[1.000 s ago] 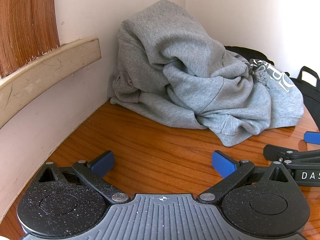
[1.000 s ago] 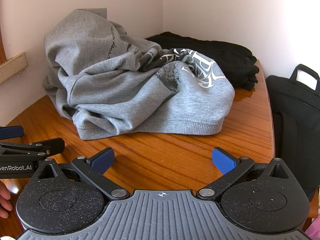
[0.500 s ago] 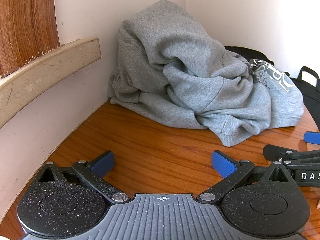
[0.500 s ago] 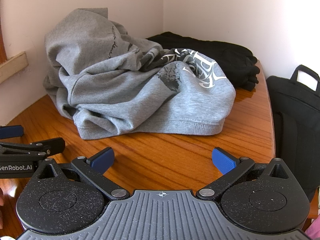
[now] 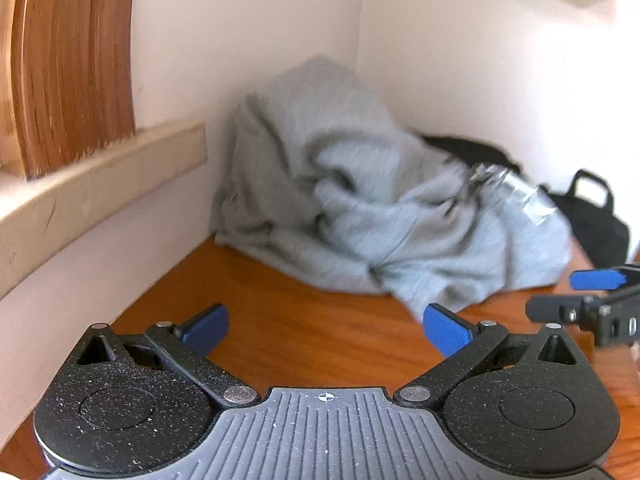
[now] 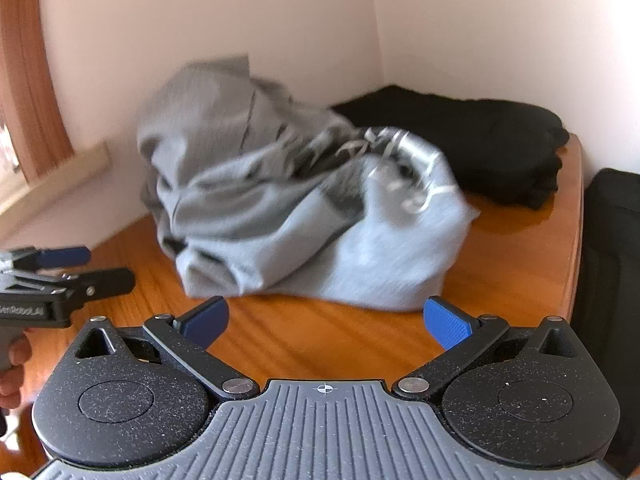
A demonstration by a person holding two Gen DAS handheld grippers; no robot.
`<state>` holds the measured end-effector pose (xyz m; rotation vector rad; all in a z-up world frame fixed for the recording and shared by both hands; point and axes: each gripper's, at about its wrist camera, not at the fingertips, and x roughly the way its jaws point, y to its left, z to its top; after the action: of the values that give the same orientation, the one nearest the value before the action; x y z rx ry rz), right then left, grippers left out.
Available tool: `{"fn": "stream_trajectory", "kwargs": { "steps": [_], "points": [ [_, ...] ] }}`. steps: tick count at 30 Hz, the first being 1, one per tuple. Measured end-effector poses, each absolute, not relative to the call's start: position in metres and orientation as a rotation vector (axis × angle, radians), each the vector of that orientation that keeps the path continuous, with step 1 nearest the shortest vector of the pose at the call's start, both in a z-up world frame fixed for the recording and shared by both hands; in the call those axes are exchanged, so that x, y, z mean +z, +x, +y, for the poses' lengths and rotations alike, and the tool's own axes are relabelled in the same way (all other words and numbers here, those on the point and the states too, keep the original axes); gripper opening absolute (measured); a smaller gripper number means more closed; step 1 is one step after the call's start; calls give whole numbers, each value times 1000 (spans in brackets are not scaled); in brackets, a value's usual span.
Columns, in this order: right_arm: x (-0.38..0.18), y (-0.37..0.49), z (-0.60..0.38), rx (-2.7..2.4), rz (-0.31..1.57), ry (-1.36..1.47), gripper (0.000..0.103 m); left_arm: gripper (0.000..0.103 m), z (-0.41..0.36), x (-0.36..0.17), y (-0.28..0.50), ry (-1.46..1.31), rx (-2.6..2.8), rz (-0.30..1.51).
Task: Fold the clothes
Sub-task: 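Reach both grippers into the grey sweatshirt and close on its fabric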
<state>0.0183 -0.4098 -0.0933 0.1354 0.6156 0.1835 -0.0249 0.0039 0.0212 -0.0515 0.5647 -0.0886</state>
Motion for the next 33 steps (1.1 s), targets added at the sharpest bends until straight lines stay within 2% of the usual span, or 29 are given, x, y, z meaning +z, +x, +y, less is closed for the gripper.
{"fn": "stream_trajectory", "kwargs": {
  "steps": [3, 8, 10, 12, 13, 17, 18, 22, 23, 28, 29, 31, 33],
  "points": [
    [-82, 18, -434, 218, 580, 133, 103, 103, 0, 27, -27, -61, -157, 541],
    [-71, 21, -463, 263, 522, 70, 103, 91, -23, 35, -27, 19, -171, 533],
    [-69, 23, -472, 275, 504, 36, 101, 72, -29, 35, -23, 16, -186, 547],
    [-68, 28, -479, 282, 492, 47, 94, 71, -35, 32, -18, 5, -200, 567],
    [-67, 30, -483, 285, 486, 54, 92, 66, -38, 31, -15, -1, -207, 577],
    [-67, 35, -496, 311, 468, 82, 77, 57, -46, 26, -8, 16, -190, 604],
    [-68, 36, -497, 316, 468, 84, 72, 49, -48, 24, -5, 25, -186, 612],
    [-70, 38, -504, 361, 462, 89, 64, 48, -56, 16, 4, 65, -171, 645],
    [-71, 38, -505, 372, 462, 88, 55, 48, -58, 14, 7, 75, -166, 650],
    [-78, 38, -505, 394, 461, 35, 51, 50, -62, 11, 23, 88, -128, 660],
    [-81, 40, -505, 395, 464, 20, 50, 47, -62, 12, 25, 79, -126, 657],
    [-87, 44, -507, 398, 481, 15, 49, 24, -61, 14, 27, 65, -118, 651],
    [-93, 49, -511, 412, 498, 30, 48, 11, -60, 20, 26, 50, -117, 632]
  ]
}}
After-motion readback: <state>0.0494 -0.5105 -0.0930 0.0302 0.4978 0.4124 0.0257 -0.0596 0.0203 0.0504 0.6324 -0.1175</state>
